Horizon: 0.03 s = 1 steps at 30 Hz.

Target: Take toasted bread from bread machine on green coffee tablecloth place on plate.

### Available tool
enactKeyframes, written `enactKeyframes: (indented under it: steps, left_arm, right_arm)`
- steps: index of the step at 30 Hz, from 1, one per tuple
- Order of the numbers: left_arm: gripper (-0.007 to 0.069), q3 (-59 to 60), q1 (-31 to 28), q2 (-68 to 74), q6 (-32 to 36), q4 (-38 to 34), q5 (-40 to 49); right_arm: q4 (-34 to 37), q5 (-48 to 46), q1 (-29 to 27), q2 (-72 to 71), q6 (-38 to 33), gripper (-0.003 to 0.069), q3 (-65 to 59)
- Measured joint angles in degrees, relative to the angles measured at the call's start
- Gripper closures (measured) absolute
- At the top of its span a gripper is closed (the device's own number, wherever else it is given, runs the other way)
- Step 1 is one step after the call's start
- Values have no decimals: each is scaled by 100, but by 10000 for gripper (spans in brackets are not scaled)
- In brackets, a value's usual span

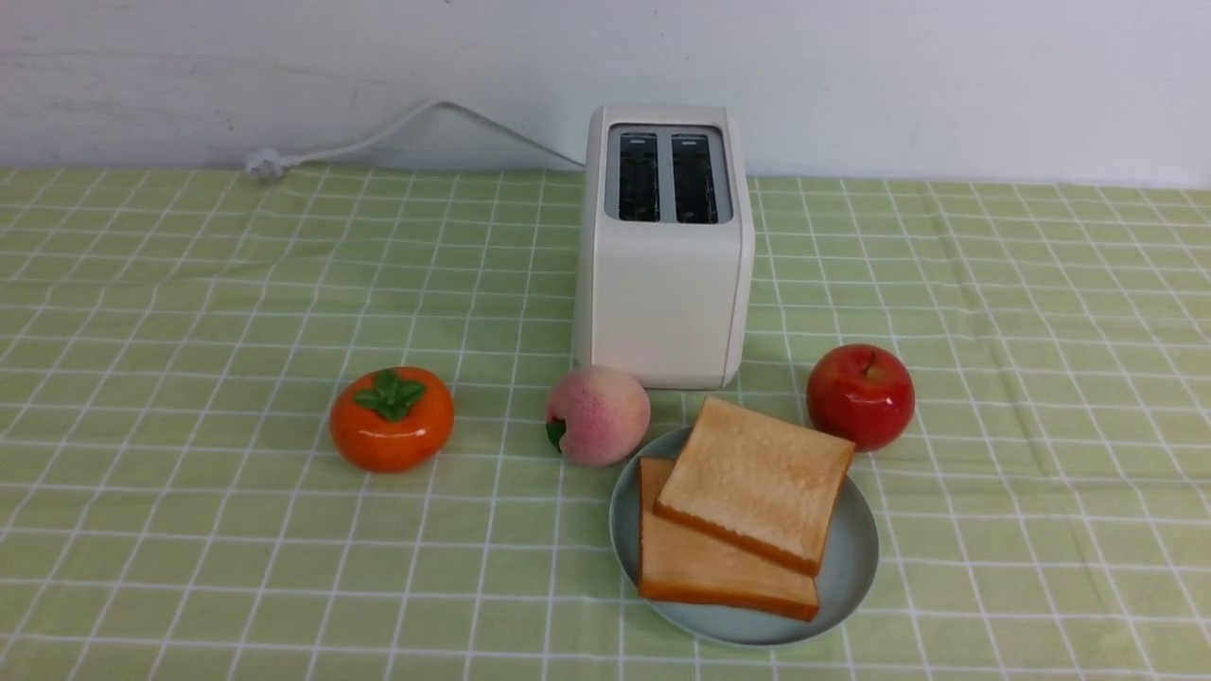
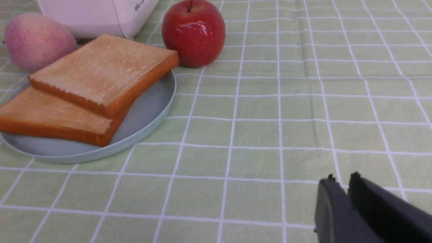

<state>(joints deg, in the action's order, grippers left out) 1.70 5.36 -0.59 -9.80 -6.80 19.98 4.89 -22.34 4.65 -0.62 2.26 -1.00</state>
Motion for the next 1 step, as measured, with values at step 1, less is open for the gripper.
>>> enactKeyframes:
  steps: [1]
  left_arm:
    - [621, 0, 0, 0, 0, 0, 0]
  right_arm:
    - [0, 0, 0, 0, 0, 582, 0]
